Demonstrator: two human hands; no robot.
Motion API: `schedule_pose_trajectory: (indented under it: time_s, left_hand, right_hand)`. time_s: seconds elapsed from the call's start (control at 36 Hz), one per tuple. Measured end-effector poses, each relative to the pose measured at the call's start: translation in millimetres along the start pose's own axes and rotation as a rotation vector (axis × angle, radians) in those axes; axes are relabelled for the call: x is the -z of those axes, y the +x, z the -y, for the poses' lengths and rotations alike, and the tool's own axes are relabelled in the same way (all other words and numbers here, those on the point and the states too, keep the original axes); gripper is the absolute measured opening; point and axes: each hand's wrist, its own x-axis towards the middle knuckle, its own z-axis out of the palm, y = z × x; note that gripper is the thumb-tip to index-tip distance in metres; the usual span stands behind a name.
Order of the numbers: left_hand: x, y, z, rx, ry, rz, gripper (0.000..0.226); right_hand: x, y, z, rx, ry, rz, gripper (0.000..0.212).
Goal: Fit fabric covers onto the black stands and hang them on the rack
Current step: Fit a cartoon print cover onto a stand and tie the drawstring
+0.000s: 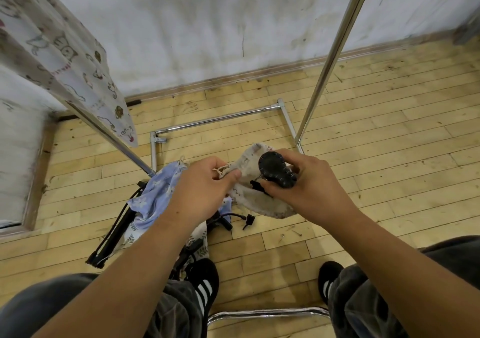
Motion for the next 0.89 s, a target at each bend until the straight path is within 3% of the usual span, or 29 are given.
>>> schedule_pose_trajectory:
  time_s: [0.31, 0.56, 0.78, 0.89]
  left_hand:
    - [5, -3, 2, 0.000, 0.011, -0.144, 0.021]
    - [5, -15, -13, 0.039, -0.115, 0.018, 0.027]
    - [7, -14, -24, 0.049, -0.320, 0.020, 0.024]
    - [4, -18, -32, -0.006, -0.392, 0.039, 0.024]
  right_hand:
    - [-1, 2, -5, -0.030, -0.086, -0.023, 0.033]
    - [-4, 2, -5, -0.036, -0.134, 0.018, 0.040]
    - [-8, 1, -7, -0.055, -0.195, 0.047, 0.042]
    - [-8, 0, -8, -0.085, -0.153, 0.089, 0.032]
